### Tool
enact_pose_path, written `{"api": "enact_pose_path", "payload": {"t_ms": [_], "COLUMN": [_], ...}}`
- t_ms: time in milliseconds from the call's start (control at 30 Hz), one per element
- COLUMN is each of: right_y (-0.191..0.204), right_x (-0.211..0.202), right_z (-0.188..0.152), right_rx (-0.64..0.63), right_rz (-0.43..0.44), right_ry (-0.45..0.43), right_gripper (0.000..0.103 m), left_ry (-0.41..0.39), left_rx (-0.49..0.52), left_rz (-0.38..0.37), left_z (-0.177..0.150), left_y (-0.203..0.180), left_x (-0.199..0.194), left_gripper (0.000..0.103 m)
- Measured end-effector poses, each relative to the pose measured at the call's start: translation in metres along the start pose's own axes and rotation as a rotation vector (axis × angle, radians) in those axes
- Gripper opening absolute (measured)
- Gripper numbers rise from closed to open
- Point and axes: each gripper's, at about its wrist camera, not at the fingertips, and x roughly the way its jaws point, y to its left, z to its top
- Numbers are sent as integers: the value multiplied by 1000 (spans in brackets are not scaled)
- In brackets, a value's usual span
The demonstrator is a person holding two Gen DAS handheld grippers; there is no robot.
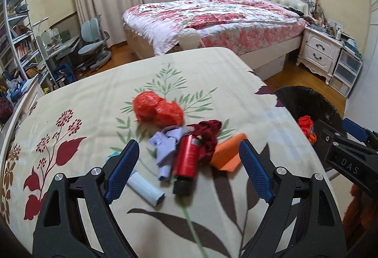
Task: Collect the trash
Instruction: 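Move both open tools back toward the remaining trash on the bed, then grasp the folded orange card with the right tool while the left tool grasps the teal-white tube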
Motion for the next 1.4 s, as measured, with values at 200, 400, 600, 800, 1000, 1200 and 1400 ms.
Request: {"api": "enact_pose_path", "payload": {"t_ms": [200,400,600,800,1000,1200,1400], "right_y": [44,76,97,102,96,96,97], "right_x": [6,17,34,33,26,22,18], "right_z": [0,4,5,-5,-11,-19,-27], "right_rx": [-63,-91,-107,-127,-114,-117,-125], "right_rz": [61,94,88,91,101,113,113], "right_ry": [18,37,72,97,108,125,129], "right_gripper": [74,74,74,75,75,75,75], "left_ry": [17,31,55,64,82,85,89], "left_rx": [-61,-102,-145,-161,-178,-189,-196], "left_rz": [59,118,133,126,116,117,116], "left_z": [-14,-26,-33,-38,-43,-46,-48], "left_y": [44,76,95,101,107,110,113], "left_x": [-4,-3,0,3,6,5,4], "left_gripper": [84,84,84,84,84,84,84]}}
